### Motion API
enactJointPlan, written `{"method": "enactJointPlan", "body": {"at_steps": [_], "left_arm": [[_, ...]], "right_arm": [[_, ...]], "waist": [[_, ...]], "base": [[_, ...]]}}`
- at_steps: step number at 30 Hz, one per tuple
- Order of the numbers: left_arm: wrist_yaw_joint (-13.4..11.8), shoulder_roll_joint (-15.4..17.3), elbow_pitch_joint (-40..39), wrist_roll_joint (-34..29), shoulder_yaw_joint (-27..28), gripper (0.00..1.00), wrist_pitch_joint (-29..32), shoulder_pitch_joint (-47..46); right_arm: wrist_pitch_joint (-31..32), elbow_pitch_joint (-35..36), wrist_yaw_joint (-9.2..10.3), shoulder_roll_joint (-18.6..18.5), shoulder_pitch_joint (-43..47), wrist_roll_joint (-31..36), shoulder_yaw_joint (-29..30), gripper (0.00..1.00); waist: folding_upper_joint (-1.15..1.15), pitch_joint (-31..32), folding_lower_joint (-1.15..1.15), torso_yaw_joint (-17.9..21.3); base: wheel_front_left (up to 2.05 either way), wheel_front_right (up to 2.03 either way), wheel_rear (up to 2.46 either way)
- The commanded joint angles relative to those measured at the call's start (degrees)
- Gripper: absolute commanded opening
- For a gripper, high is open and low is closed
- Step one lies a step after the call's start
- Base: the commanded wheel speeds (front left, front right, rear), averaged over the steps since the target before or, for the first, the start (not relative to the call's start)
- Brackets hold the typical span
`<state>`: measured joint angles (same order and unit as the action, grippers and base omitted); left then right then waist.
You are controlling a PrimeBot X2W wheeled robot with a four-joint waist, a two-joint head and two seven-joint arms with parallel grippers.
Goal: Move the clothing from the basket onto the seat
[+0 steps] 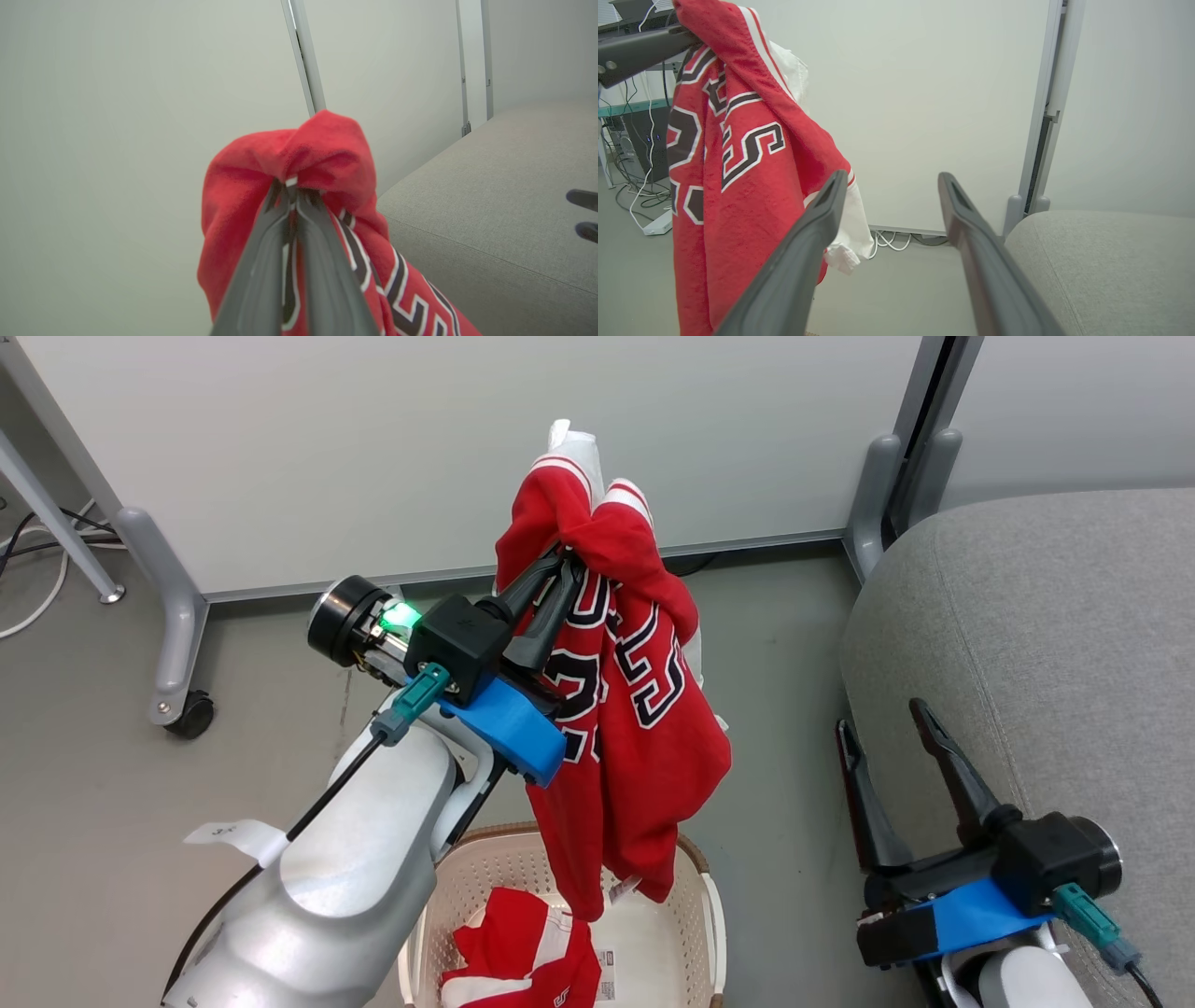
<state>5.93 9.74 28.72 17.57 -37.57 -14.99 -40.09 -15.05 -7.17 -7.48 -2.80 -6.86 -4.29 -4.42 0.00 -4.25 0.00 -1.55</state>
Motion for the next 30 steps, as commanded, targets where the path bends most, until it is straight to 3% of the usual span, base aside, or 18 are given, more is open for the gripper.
{"method": "enactJointPlan", "body": {"at_steps": [1, 15, 30], "left_arm": [[-0.03, -0.17, -0.31, -0.24, 0.03, 0.00, -0.29, 0.02], [0.59, -2.04, -0.67, -0.31, -1.07, 0.00, -0.29, -2.24], [1.00, -3.92, -1.54, -0.87, -2.28, 0.00, -0.29, -4.03]], "right_arm": [[-0.20, -0.16, -0.03, -0.16, -0.82, -0.22, -1.31, 1.00], [-0.20, -5.65, -0.03, -0.17, -11.96, -0.44, -12.45, 1.00], [-0.20, -20.39, -0.03, -0.15, -23.88, -5.42, -15.98, 1.00]], "waist": [[0.00, -0.04, 0.00, -0.23], [0.00, -1.69, 0.00, -3.12], [0.00, -4.14, 0.00, -5.41]], "base": [[0.00, 0.00, 0.00], [0.00, 0.00, 0.00], [0.00, 0.00, 0.00]]}}
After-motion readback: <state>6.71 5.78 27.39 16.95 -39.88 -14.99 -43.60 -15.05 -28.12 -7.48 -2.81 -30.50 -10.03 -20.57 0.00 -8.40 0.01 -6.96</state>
